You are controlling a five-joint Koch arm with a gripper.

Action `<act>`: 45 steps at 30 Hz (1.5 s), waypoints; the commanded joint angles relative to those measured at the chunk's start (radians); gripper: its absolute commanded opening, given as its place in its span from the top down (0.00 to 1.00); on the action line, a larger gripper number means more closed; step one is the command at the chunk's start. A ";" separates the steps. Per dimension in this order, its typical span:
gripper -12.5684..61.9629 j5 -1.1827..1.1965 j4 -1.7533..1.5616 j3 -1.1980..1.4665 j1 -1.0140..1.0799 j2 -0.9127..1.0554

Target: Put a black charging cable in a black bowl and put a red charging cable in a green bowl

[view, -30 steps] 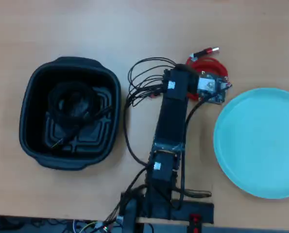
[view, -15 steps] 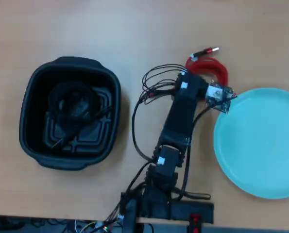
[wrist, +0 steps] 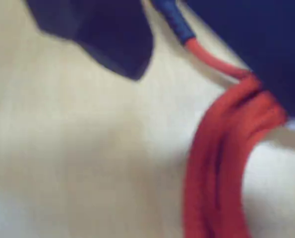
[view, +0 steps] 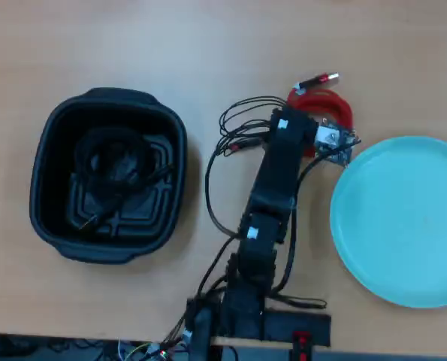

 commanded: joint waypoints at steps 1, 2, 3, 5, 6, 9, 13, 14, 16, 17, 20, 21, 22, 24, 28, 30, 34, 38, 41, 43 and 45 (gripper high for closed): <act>0.25 0.002 -0.028 -0.049 -0.002 -0.011; 0.25 0.002 -0.032 -0.049 -0.002 -0.018; 0.25 0.002 -0.035 -0.048 -0.005 -0.025; 0.25 0.002 -0.035 -0.048 -0.011 -0.046; 0.25 0.002 -0.035 -0.048 -0.014 -0.057; 0.25 0.003 -0.049 -0.049 -0.015 -0.086; 0.26 0.003 -0.067 -0.046 -0.026 -0.114; 0.27 0.003 -0.069 -0.048 -0.028 -0.123; 0.32 0.003 -0.069 -0.049 -0.029 -0.130; 0.37 0.003 -0.071 -0.051 -0.031 -0.130; 0.54 0.006 -0.107 -0.051 -0.035 -0.130; 0.59 0.006 -0.127 -0.049 -0.037 -0.129; 0.65 0.006 -0.146 -0.049 -0.037 -0.129; 0.73 0.009 -0.176 -0.048 -0.046 -0.129; 0.80 0.011 -0.192 -0.041 -0.048 -0.129; 0.81 0.009 -0.189 -0.037 -0.046 -0.123; 0.95 0.009 -0.195 -0.035 -0.048 -0.118; 0.93 0.012 -0.195 -0.040 -0.044 -0.112; 0.93 0.002 -0.195 -0.048 -0.015 -0.069; 0.93 -0.003 -0.187 -0.048 0.041 0.014; 0.93 -0.017 -0.187 -0.048 0.084 0.114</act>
